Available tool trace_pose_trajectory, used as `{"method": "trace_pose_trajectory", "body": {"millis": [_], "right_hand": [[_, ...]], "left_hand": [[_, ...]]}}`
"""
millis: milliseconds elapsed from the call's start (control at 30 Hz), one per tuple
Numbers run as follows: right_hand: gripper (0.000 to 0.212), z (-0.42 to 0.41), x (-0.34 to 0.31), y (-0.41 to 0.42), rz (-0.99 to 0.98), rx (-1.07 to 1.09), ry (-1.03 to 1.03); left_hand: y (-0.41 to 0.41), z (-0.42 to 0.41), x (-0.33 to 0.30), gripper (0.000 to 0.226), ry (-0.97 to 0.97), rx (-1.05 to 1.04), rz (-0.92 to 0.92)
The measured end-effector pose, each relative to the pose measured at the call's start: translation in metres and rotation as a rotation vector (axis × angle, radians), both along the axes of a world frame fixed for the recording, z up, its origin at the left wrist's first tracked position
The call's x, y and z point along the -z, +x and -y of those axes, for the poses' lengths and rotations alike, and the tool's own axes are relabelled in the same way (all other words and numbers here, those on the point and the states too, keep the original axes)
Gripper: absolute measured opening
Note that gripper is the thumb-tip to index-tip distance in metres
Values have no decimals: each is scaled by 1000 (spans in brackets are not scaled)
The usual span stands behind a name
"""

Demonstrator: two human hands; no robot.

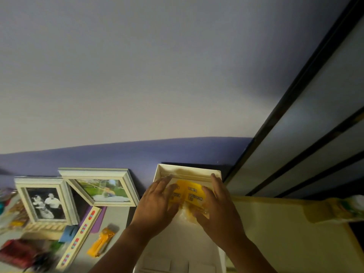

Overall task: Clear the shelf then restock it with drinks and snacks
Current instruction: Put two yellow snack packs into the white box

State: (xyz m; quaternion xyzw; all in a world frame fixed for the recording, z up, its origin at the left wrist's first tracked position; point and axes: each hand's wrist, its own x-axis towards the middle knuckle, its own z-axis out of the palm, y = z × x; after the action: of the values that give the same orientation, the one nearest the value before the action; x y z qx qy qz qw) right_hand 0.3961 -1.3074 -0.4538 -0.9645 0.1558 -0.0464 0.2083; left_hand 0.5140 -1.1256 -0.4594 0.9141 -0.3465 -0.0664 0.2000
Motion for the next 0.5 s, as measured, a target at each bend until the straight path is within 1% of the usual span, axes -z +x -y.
{"method": "trace_pose_trajectory", "body": {"millis": [200, 300, 367, 500], "right_hand": [[76, 7, -37, -7, 51, 62, 20], [82, 3, -62, -13, 92, 75, 71], [83, -5, -82, -15, 118, 67, 63], [84, -30, -121, -20, 188, 15, 48]], "left_hand": [[9, -17, -32, 72, -163, -50, -78], [7, -34, -63, 73, -226, -65, -56], [2, -52, -87, 72, -253, -83, -41], [-16, -98, -131, 74, -259, -166, 46]]}}
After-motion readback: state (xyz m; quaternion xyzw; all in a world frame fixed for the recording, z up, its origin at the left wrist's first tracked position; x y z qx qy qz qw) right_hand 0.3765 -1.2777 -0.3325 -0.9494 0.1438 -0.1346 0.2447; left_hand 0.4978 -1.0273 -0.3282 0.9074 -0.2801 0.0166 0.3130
